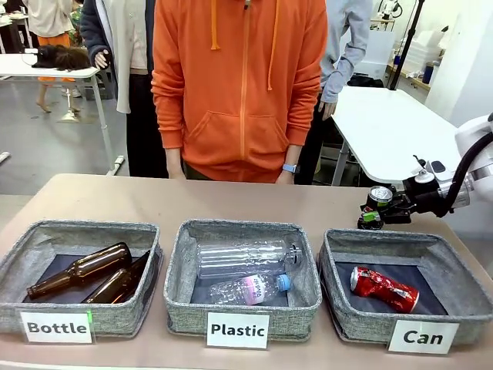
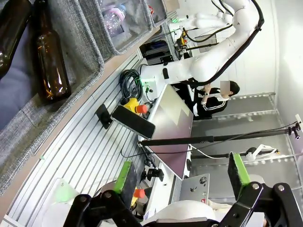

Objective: Sort the can waste into the basket.
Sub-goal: Pick up the can waste from the table and place it in the right Fabric basket.

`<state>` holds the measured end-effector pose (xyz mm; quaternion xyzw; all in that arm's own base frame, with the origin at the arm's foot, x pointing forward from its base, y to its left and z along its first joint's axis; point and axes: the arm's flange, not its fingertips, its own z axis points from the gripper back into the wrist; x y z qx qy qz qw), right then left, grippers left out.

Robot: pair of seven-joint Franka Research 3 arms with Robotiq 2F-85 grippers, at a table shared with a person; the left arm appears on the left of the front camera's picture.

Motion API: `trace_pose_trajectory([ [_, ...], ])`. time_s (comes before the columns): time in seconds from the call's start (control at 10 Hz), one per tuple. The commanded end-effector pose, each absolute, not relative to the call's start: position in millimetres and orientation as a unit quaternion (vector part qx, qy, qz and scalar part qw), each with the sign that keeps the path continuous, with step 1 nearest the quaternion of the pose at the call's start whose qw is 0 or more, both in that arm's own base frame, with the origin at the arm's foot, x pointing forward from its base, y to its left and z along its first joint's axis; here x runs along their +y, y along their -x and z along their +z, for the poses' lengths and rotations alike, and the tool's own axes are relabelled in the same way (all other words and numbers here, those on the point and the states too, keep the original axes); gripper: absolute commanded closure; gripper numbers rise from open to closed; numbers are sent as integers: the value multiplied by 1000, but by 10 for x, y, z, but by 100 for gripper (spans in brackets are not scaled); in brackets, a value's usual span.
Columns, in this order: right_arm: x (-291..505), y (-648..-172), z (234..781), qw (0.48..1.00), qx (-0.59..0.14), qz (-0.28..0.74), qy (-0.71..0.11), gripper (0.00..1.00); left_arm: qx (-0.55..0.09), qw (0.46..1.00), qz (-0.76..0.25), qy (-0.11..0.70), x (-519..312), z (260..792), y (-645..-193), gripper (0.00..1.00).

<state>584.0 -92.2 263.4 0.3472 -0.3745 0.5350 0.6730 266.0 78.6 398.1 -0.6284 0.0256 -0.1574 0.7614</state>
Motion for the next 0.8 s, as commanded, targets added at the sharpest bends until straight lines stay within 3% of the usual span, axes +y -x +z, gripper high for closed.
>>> trace_pose_trajectory([
  [0.0, -947, -5888, 2709, 677, -379, 527, -347, 100, 23, 757, -168, 631, 785, 3980, -2616, 0],
  [0.4, -983, -5807, 3115, 674, -379, 553, -311, 100, 23, 757, -168, 631, 785, 3980, -2616, 0],
  [0.7, -1004, -5246, 4217, 702, -324, 590, -232, 100, 23, 757, -168, 631, 785, 3980, -2616, 0],
])
